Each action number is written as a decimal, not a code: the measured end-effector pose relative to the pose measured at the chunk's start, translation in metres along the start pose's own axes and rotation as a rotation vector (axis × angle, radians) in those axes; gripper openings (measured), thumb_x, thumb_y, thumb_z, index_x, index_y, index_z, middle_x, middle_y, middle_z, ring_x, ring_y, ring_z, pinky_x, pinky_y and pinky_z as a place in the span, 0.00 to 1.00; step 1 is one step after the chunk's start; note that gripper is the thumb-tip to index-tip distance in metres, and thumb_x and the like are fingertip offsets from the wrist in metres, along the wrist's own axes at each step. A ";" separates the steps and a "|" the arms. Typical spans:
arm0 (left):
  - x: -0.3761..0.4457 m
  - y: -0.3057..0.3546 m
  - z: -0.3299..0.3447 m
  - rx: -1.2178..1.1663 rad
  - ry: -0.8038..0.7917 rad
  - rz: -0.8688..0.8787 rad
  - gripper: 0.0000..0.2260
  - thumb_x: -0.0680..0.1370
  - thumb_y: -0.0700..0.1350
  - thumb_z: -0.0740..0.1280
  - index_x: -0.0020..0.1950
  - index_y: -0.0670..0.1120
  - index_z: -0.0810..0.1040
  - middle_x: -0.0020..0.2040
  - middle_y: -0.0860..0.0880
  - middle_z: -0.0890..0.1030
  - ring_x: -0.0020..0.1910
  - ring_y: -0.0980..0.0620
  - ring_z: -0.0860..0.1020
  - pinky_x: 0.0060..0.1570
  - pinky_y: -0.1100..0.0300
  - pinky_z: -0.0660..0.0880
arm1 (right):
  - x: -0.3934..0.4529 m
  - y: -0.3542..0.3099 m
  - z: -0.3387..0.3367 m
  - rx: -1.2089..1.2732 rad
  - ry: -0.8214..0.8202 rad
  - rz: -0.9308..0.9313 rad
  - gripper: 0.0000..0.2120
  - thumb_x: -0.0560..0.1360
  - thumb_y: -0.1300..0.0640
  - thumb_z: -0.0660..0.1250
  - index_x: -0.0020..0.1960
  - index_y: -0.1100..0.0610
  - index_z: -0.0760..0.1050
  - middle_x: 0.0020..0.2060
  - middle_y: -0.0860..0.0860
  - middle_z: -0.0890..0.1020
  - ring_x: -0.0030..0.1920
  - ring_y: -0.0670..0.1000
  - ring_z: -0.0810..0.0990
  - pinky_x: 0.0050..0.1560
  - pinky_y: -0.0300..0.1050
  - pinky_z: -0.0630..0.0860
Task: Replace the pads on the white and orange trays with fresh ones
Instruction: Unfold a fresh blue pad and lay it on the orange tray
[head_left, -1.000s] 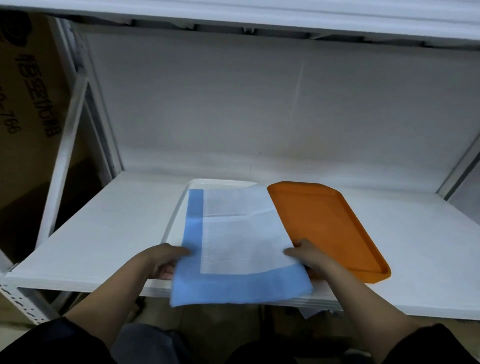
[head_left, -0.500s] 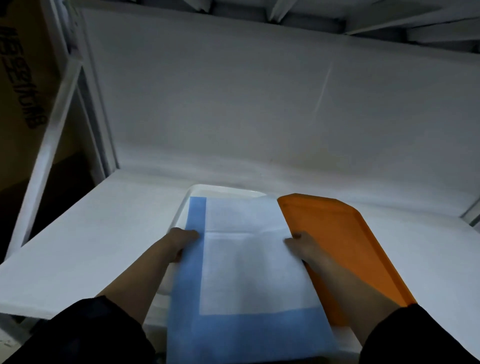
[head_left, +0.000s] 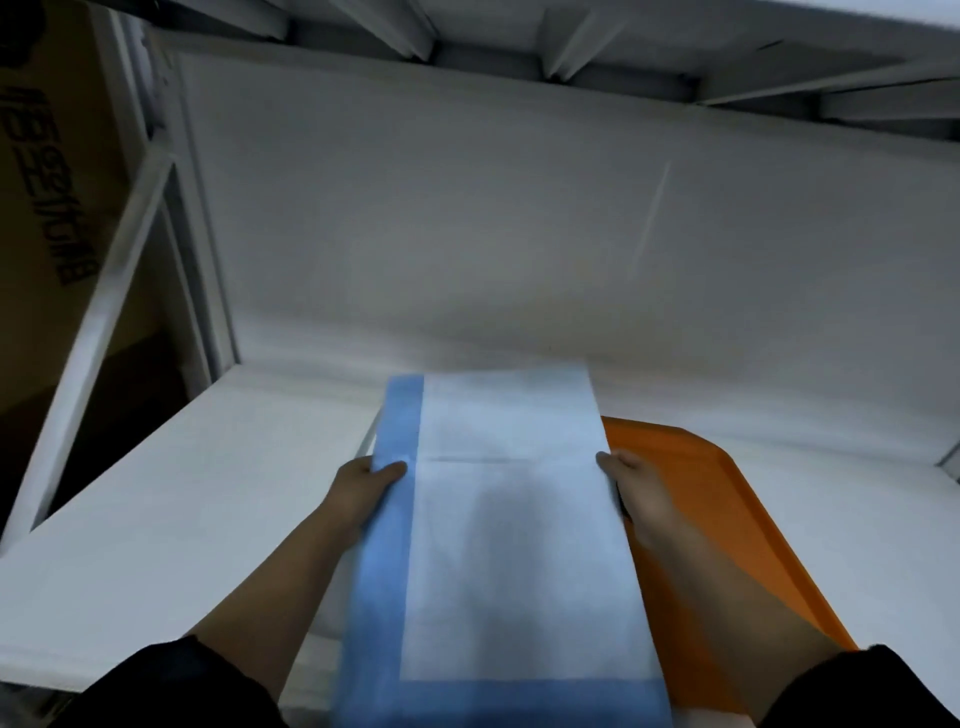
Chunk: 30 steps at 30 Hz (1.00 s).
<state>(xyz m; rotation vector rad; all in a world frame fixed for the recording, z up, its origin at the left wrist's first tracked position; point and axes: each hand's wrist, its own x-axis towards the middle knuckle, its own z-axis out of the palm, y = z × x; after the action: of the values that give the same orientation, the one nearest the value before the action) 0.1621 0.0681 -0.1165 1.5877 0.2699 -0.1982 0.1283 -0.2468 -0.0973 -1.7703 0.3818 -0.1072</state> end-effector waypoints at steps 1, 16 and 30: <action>-0.004 0.001 -0.002 0.003 0.008 0.044 0.08 0.76 0.43 0.69 0.51 0.38 0.80 0.49 0.40 0.82 0.40 0.47 0.80 0.39 0.58 0.75 | -0.005 -0.002 -0.003 0.024 -0.005 -0.015 0.14 0.79 0.54 0.63 0.49 0.67 0.73 0.46 0.68 0.78 0.43 0.58 0.76 0.45 0.52 0.71; -0.080 0.058 0.002 0.047 -0.334 0.146 0.12 0.76 0.46 0.69 0.58 0.44 0.79 0.53 0.46 0.84 0.52 0.47 0.82 0.52 0.53 0.77 | -0.085 -0.060 -0.054 0.260 -0.145 -0.120 0.13 0.78 0.55 0.64 0.61 0.59 0.76 0.54 0.54 0.83 0.52 0.53 0.83 0.52 0.49 0.79; -0.113 0.092 0.045 0.011 -0.417 0.310 0.20 0.68 0.53 0.74 0.55 0.44 0.80 0.53 0.45 0.84 0.49 0.49 0.83 0.50 0.54 0.78 | -0.135 -0.071 -0.106 0.331 0.058 -0.270 0.14 0.79 0.48 0.61 0.54 0.55 0.79 0.47 0.52 0.85 0.47 0.52 0.85 0.48 0.49 0.80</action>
<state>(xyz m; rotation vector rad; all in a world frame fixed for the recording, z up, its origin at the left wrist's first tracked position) 0.0830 0.0157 0.0024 1.5366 -0.2999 -0.2829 -0.0136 -0.2903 0.0135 -1.4842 0.1525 -0.3928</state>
